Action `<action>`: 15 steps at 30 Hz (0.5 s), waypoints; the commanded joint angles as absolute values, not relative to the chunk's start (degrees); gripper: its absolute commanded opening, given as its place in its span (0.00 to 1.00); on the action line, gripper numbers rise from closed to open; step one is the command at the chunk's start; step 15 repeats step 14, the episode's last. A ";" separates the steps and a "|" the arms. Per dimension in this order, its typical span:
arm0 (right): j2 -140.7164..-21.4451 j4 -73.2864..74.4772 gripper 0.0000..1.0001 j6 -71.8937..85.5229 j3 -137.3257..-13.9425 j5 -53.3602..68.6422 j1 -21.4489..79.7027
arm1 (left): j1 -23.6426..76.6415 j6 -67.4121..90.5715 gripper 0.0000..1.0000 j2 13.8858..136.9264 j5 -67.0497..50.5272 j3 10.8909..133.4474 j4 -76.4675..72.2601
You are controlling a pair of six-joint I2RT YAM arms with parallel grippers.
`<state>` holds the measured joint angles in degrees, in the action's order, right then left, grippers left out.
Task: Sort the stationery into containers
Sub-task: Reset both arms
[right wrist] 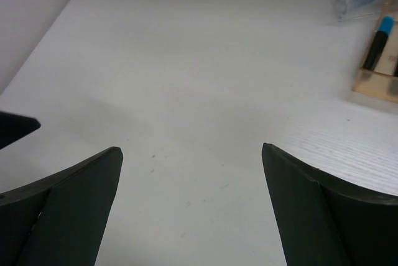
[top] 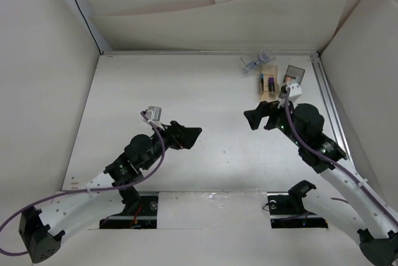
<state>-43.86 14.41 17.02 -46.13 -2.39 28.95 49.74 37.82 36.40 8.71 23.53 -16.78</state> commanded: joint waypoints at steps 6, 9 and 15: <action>-42.80 16.70 1.00 16.08 -46.14 -4.12 41.12 | 49.48 39.37 1.00 29.36 7.48 25.75 -11.96; -43.85 16.70 1.00 16.69 -45.62 -7.37 44.55 | 49.48 39.37 1.00 27.96 6.15 24.62 -12.82; -46.57 17.23 1.00 17.31 -47.19 -9.05 47.11 | 49.48 39.37 1.00 26.54 5.97 22.41 -15.47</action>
